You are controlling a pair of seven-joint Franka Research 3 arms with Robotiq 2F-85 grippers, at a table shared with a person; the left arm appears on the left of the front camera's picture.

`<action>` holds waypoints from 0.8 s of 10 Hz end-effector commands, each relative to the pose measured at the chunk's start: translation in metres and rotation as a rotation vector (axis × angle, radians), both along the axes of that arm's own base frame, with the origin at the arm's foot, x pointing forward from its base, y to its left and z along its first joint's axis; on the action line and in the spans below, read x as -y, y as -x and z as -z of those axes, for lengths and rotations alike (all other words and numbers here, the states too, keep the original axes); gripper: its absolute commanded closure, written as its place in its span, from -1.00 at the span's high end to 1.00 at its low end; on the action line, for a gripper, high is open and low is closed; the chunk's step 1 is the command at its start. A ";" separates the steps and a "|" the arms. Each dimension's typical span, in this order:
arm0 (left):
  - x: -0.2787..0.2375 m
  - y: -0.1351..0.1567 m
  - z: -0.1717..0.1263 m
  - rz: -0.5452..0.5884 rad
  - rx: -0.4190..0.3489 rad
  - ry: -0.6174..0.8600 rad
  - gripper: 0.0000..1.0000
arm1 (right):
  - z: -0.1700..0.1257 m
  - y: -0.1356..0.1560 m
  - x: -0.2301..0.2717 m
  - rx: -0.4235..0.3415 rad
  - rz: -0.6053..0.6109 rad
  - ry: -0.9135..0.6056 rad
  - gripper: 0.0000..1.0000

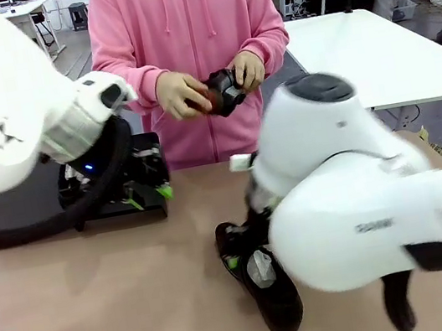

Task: Organize the shoes by placing them on the stand.
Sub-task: Place the Shoe from the middle of the table onto the Shoes Stand.

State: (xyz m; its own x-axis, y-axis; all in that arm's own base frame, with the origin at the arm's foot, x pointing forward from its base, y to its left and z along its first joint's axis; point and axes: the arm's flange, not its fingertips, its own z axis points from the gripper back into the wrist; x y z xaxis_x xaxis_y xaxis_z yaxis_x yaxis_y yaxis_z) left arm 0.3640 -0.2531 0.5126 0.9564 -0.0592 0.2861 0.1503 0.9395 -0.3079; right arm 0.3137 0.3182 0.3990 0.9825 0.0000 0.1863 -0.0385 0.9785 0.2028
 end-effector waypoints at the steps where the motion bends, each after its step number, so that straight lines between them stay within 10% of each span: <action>1: 0.035 0.021 0.009 -0.083 0.017 0.034 0.06 | -0.030 0.008 0.079 0.030 0.051 -0.038 1.00; 8: 0.133 0.063 0.066 -0.358 -0.239 0.023 0.06 | -0.027 -0.025 0.253 -0.028 0.642 0.013 1.00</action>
